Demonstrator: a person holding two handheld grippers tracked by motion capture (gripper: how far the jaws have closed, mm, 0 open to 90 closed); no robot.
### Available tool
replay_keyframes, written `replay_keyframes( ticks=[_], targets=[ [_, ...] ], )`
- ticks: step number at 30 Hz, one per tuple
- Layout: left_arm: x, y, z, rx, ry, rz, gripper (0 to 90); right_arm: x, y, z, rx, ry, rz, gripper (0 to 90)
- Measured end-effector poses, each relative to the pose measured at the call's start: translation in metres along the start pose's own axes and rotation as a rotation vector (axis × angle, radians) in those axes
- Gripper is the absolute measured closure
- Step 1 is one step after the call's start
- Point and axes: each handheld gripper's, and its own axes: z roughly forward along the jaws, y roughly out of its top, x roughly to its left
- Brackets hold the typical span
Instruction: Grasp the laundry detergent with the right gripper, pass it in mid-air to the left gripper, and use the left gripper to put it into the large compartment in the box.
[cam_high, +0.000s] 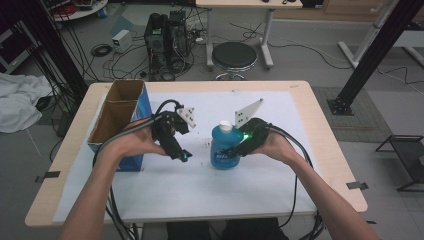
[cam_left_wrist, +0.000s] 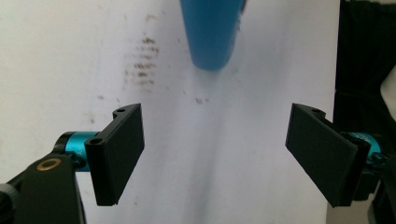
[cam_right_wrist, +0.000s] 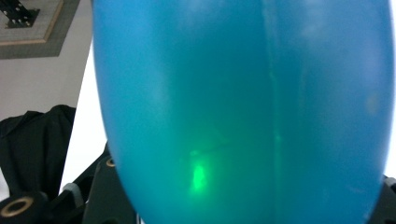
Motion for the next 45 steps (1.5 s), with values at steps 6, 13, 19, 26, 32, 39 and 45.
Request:
replay_keyframes(
  ticks=[6, 13, 19, 26, 32, 39, 45],
  targets=[
    [0.013, 0.025, -0.012, -0.012, -0.018, 0.021, 19.7, 0.002, 0.0, -0.005, 0.018, -0.008, 0.008, 44.2],
    [0.017, 0.048, -0.019, -0.024, -0.037, 0.038, 19.6, -0.001, 0.0, -0.006, -0.024, -0.007, 0.003, 44.3],
    [0.017, 0.064, -0.013, -0.022, -0.044, 0.064, 19.7, -0.001, 0.0, -0.006, 0.0, -0.011, 0.004, 44.3],
    [0.015, 0.076, 0.0, -0.01, -0.061, 0.078, 19.7, -0.002, 0.0, -0.006, -0.007, -0.003, 0.008, 44.3],
    [0.014, 0.083, 0.009, -0.01, -0.081, 0.079, 19.7, -0.003, 0.001, -0.006, -0.021, -0.004, -0.002, 44.3],
    [0.013, 0.089, 0.022, -0.007, -0.09, 0.079, 19.7, -0.003, 0.001, -0.006, -0.022, -0.001, 0.0, 44.3],
    [0.013, 0.092, 0.03, -0.012, -0.09, 0.074, 19.8, -0.003, 0.001, -0.004, -0.033, -0.003, 0.006, 44.3]
  ],
)
